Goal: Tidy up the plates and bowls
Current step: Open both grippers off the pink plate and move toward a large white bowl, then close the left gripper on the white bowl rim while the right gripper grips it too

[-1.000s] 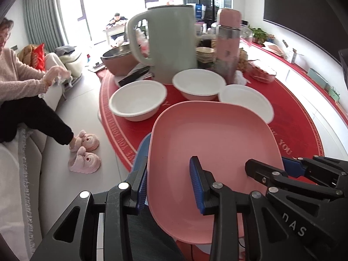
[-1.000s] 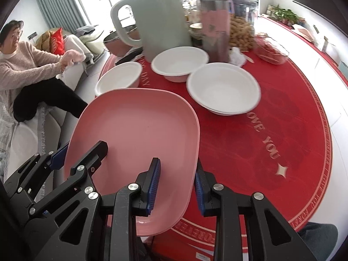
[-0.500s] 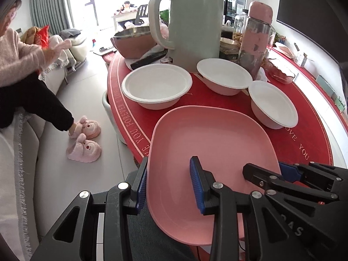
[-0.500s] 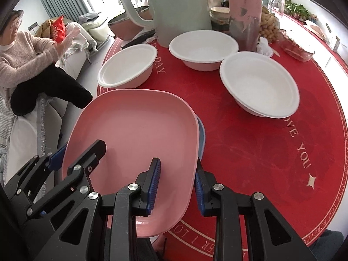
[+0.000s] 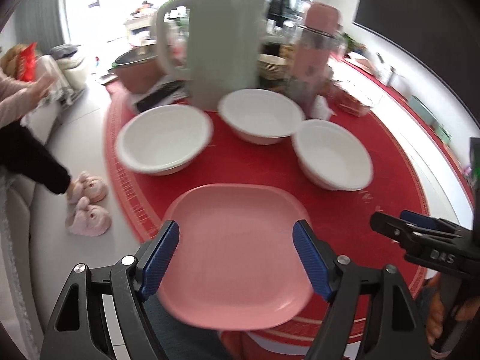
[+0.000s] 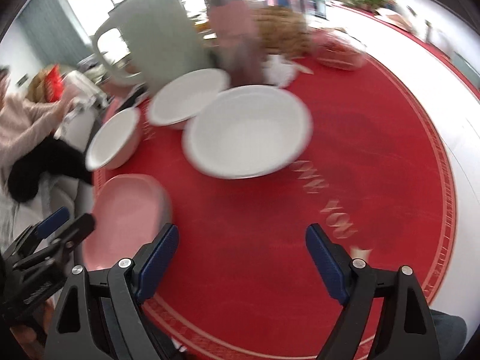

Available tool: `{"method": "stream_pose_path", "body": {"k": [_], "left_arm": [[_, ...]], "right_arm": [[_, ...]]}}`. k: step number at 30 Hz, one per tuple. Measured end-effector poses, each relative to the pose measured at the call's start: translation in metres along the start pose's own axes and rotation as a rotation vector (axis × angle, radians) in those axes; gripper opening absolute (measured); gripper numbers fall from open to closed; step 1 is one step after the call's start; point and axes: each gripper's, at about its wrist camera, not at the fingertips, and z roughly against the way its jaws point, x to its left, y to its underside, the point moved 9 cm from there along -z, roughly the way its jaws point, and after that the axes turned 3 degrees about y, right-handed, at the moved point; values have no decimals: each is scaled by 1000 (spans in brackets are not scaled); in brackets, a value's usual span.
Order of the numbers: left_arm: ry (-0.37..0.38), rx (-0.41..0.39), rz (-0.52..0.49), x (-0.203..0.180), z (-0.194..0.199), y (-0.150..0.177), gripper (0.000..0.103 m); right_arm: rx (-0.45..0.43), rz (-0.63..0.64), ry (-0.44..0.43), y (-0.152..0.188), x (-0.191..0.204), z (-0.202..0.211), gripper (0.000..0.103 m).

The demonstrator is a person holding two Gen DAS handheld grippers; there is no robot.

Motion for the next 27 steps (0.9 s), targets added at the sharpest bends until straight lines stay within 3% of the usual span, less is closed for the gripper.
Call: {"method": "stream_pose_path", "body": {"k": [8, 12, 16, 20, 23, 24, 27], "left_arm": [[57, 122, 37, -48, -48, -43, 81], [45, 175, 89, -52, -74, -54, 81], [-10, 205, 68, -54, -98, -64, 81], [18, 262, 100, -56, -116, -64, 81], [0, 287, 130, -51, -127, -64, 81], [9, 299, 146, -50, -130, -64, 81], [43, 355, 204, -47, -140, -57, 80]], "right_arm": [[29, -114, -2, -24, -45, -14, 87], [18, -133, -10, -45, -51, -24, 87], [24, -126, -5, -65, -55, -43, 87], [54, -127, -8, -74, -55, -62, 87], [70, -117, -2, -80, -54, -76, 87], [77, -115, -4, -80, -53, -79, 86], [87, -113, -11, -81, -51, -86, 67]]}}
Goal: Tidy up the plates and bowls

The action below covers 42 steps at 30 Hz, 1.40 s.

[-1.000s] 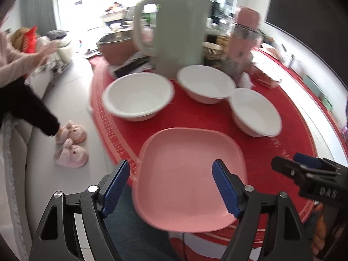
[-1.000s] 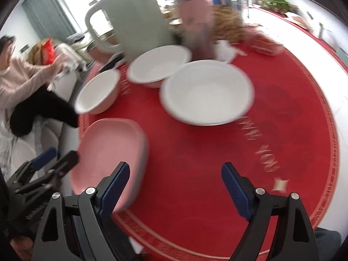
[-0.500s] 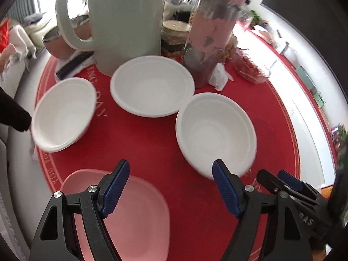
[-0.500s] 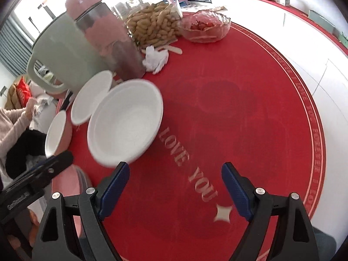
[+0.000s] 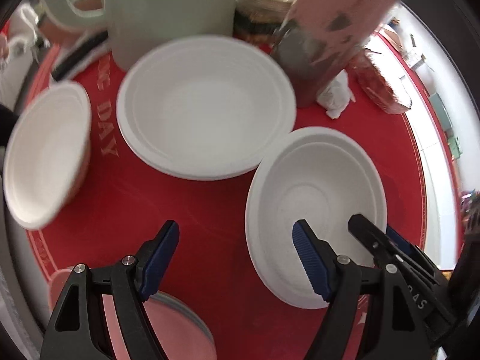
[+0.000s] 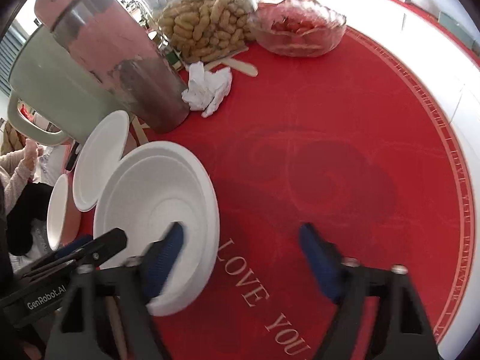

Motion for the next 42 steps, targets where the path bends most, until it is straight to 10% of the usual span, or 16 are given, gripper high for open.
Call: {"method": "stream_pose_path", "body": {"k": [4, 9, 29, 32, 35, 36, 39, 42], "left_arm": [[-5, 27, -2, -3, -9, 1, 56], [28, 36, -51, -25, -11, 5, 20], [45, 50, -376, -165, -19, 114, 22], [46, 21, -392, -171, -13, 117, 33], [39, -43, -393, -163, 4, 115, 71], [37, -69, -392, -161, 11, 116, 76], [59, -116, -387, -146, 34, 117, 78], [103, -131, -400, -127, 58, 125, 78]], "right_arm": [[15, -9, -31, 2, 4, -4, 27], [53, -17, -107, 14, 12, -6, 12], [-11, -131, 55, 73, -129, 66, 13], [-22, -156, 38, 74, -137, 70, 13], [-36, -168, 35, 70, -139, 72, 14], [-40, -176, 37, 68, -140, 74, 19], [-102, -194, 50, 63, -145, 90, 100], [-177, -171, 98, 53, -142, 113, 99]]}}
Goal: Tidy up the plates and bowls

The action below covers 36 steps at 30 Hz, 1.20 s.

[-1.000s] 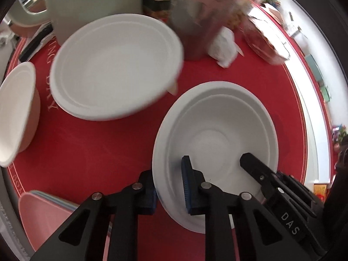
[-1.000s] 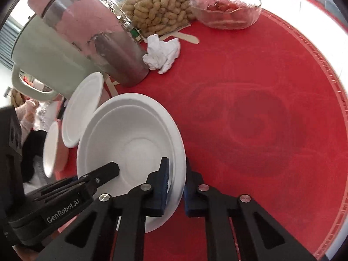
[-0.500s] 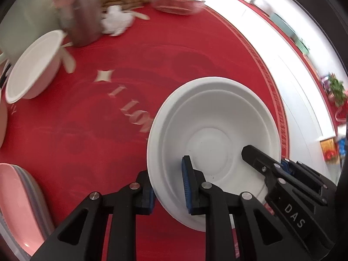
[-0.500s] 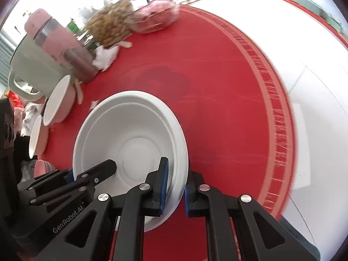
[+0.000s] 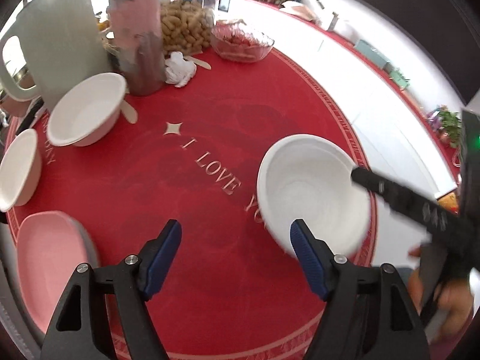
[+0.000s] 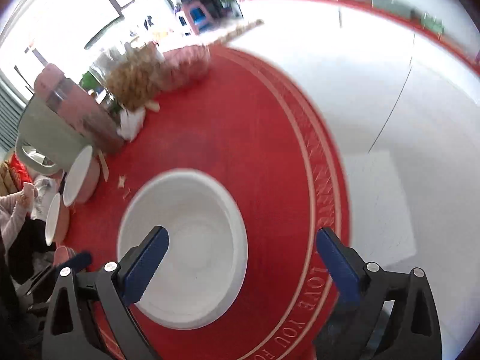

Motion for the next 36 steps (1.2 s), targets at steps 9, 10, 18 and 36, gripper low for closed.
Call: {"method": "stream_pose_path", "body": {"k": [9, 10, 18, 36], "left_arm": [[-45, -91, -59, 52, 79, -5, 80], [-48, -106, -54, 61, 85, -14, 81], [-133, -159, 144, 162, 89, -70, 82], [-333, -24, 254, 272, -23, -141, 82]], "right_arm": [[-45, 36, -88, -13, 60, 48, 99], [-45, 60, -104, -13, 73, 52, 99], [25, 192, -173, -17, 181, 29, 99], [153, 221, -69, -39, 265, -116, 99]]}}
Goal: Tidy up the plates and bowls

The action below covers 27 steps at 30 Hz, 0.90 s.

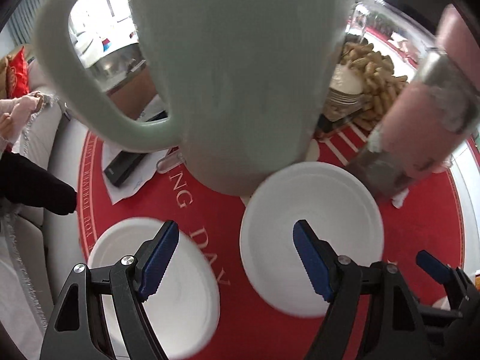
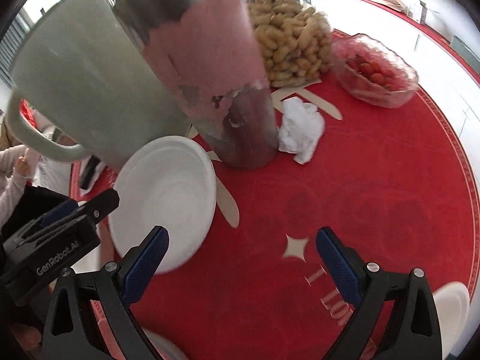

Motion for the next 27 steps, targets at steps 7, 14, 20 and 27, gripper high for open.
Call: {"method": "stream_pose_path", "body": {"k": [7, 14, 20, 27], "left_arm": [[-6, 76, -2, 0, -35, -6, 72], [60, 138, -11, -13, -55, 9, 32], [66, 125, -84, -36, -45, 28, 28], [117, 104, -92, -57, -23, 55, 28]], "right_arm": [[26, 22, -5, -3, 10, -24, 85], [47, 27, -69, 5, 18, -33, 38], [85, 19, -64, 30, 6, -27, 17], [60, 15, -56, 52, -11, 9, 17]]}}
